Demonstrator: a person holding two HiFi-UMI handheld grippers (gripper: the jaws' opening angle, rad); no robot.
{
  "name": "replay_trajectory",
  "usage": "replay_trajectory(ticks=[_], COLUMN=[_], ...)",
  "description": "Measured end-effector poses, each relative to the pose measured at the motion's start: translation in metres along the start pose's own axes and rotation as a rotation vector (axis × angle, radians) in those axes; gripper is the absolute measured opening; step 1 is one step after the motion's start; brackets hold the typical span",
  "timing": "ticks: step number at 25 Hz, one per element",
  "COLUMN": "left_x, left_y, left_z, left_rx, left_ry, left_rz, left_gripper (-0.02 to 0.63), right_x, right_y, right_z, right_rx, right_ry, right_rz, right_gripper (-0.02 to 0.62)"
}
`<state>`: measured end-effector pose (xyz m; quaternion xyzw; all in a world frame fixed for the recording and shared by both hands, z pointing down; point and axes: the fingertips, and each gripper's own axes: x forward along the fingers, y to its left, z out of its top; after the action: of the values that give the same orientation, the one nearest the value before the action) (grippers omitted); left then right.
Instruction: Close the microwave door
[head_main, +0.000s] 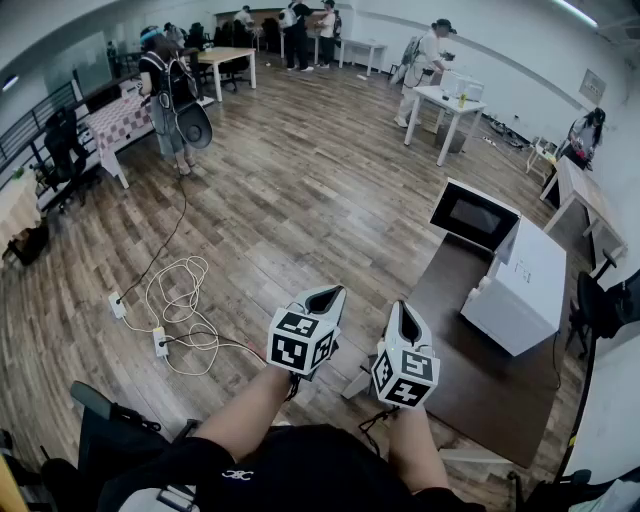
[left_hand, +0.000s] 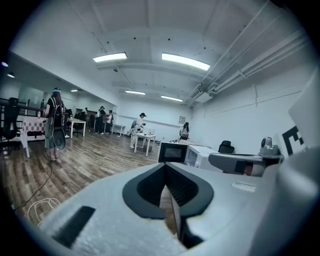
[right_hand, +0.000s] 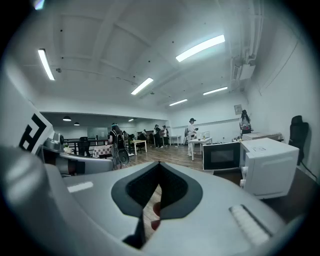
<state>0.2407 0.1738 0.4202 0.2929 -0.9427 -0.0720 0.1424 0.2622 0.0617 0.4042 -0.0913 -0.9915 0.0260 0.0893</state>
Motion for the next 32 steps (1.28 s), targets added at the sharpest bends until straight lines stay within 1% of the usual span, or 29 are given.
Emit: replay_trajectory(ticks=[5, 8, 18, 21, 24, 26, 32], left_x=[-0.005, -0.011, -0.039, -0.048, -0.056, -0.059, -0.060], left_y=[0.016, 0.027, 0.077, 0.095, 0.111, 0.119, 0.140], left_z=[0.001, 0.003, -0.004, -0.010, -0.024, -0.032, -0.038], left_rx=[-0.012, -0.014, -0.009, -0.005, -0.019, -0.015, -0.014], left_ry=[0.004, 0.003, 0.014, 0.023, 0.037, 0.045, 0.059], left_rz=[-0.006, -0.006, 0.007, 0.017, 0.020, 0.019, 0.032], left_gripper=[0.009, 0.009, 0.009, 0.009, 0.009, 0.009, 0.009], right_x=[0.008, 0.012, 0.031, 0.034, 0.037, 0.043, 0.066], right_y=[0.015, 0.027, 0.089, 0.107, 0.121, 0.129, 0.146], right_z=[0.001, 0.002, -0.008, -0.017, -0.033, -0.039, -0.037], right_rx=[-0.009, 0.008, -0.010, -0.012, -0.017, -0.017, -0.030], right_ry=[0.002, -0.004, 0.004, 0.019, 0.040, 0.046, 0.045], right_rz=[-0.003, 0.008, 0.042, 0.045, 0.050, 0.054, 0.068], right_gripper=[0.002, 0.002, 0.003, 0.003, 0.003, 0.003, 0.003])
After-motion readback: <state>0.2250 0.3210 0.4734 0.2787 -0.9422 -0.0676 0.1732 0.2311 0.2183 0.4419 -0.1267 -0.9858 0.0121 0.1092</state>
